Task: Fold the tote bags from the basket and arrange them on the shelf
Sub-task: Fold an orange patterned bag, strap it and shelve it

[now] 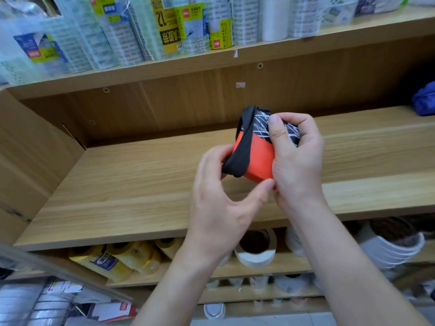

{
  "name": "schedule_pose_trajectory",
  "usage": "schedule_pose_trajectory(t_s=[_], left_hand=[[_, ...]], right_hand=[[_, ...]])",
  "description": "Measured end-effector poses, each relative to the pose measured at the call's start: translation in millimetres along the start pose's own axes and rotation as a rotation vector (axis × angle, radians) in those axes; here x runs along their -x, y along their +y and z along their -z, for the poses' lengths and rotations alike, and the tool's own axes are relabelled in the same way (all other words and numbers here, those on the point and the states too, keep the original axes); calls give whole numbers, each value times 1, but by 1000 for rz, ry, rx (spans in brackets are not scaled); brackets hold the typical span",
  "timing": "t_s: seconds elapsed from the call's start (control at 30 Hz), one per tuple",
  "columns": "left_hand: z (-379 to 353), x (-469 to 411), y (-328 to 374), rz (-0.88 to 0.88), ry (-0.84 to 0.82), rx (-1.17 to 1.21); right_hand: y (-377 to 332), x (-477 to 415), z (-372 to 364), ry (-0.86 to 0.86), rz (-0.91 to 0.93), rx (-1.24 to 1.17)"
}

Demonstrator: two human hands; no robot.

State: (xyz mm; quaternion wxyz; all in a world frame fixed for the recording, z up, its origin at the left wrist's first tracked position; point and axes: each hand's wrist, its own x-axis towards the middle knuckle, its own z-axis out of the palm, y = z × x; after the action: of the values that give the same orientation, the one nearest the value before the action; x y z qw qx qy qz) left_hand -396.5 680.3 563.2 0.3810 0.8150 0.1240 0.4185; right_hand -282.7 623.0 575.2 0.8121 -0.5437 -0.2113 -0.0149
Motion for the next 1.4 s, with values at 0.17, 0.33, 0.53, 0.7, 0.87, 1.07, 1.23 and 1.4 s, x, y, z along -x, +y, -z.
schedule_pose_trajectory(t_s=[0.17,0.33,0.53,0.7,0.87,1.07,1.23,1.4], left_hand=[[18,-7,-5,-140,120,94],[48,-42,16,114,-45,664],[63,-74,14,446,-281,955],[54,-87,24,453,-373,1083],[44,-76,22,498,-259,1169],[70,-80,9,496,-195,476],[77,-90,19,-484,-506,-565],[74,-93,30,-425,-718,-182]], right_hand=[[5,-4,9,-46,-182,-73],[9,-2,22,-242,-148,8],[-7,-3,33,-515,576,657],[-20,-10,19,-694,685,1024],[-22,-32,21,-799,421,723],[-31,-45,31,-1102,54,523],[-37,-54,34,-1307,-172,391],[-30,-61,38,-1345,-267,311]])
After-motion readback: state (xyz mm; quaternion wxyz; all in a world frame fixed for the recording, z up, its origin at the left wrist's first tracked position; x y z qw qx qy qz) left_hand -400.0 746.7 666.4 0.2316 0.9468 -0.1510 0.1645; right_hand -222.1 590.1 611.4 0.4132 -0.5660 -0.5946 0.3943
